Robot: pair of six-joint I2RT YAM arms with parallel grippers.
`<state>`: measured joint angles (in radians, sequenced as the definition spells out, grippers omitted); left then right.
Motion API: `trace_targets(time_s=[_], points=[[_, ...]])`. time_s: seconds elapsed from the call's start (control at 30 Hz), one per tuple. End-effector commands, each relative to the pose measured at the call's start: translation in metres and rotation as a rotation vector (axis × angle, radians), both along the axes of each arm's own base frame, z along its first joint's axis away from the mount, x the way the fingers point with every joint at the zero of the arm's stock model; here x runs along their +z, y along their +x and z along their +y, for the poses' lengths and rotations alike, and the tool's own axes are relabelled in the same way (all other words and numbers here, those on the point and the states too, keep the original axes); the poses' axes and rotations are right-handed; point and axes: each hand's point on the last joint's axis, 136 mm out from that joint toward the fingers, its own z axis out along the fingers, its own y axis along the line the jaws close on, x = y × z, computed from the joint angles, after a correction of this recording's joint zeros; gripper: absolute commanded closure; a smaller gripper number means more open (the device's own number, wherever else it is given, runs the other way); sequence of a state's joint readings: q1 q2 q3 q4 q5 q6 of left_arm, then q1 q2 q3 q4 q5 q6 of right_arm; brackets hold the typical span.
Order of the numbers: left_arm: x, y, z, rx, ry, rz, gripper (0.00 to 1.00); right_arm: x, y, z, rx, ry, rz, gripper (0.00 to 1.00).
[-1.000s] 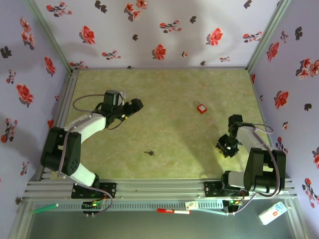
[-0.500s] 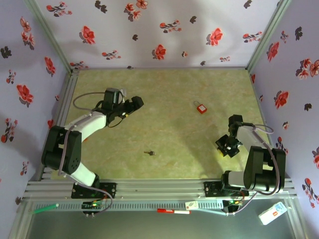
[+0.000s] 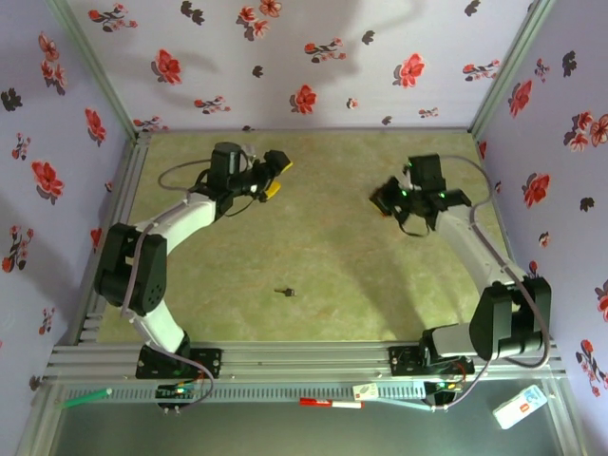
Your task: Unlock with the key
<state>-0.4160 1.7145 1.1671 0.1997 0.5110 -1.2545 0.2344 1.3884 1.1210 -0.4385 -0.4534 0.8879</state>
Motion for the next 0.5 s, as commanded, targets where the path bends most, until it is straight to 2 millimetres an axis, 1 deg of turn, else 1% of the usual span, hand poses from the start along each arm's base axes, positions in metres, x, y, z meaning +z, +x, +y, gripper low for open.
trace_targets(time_s=[0.0,0.07,0.1,0.2,0.33,0.47], points=[[0.027,0.002,-0.029,0.002,-0.203,0.111,0.12,0.052,0.024,0.05,0.117,0.116,-0.154,1.0],[0.031,0.002,-0.04,0.006,-0.257,0.153,0.12,0.071,0.031,0.073,0.172,0.165,-0.21,1.0],[0.035,0.002,-0.048,0.003,-0.287,0.165,0.12,0.076,0.033,0.085,0.201,0.189,-0.225,1.0],[0.048,0.006,-0.061,0.004,-0.344,0.155,0.13,0.082,0.031,0.108,0.273,0.211,-0.244,1.0],[0.043,0.01,-0.061,0.049,-0.34,0.171,0.14,0.08,0.028,0.12,0.3,0.238,-0.239,1.0],[0.051,0.014,-0.063,0.058,-0.373,0.149,0.14,0.077,0.024,0.128,0.328,0.251,-0.228,1.0]])
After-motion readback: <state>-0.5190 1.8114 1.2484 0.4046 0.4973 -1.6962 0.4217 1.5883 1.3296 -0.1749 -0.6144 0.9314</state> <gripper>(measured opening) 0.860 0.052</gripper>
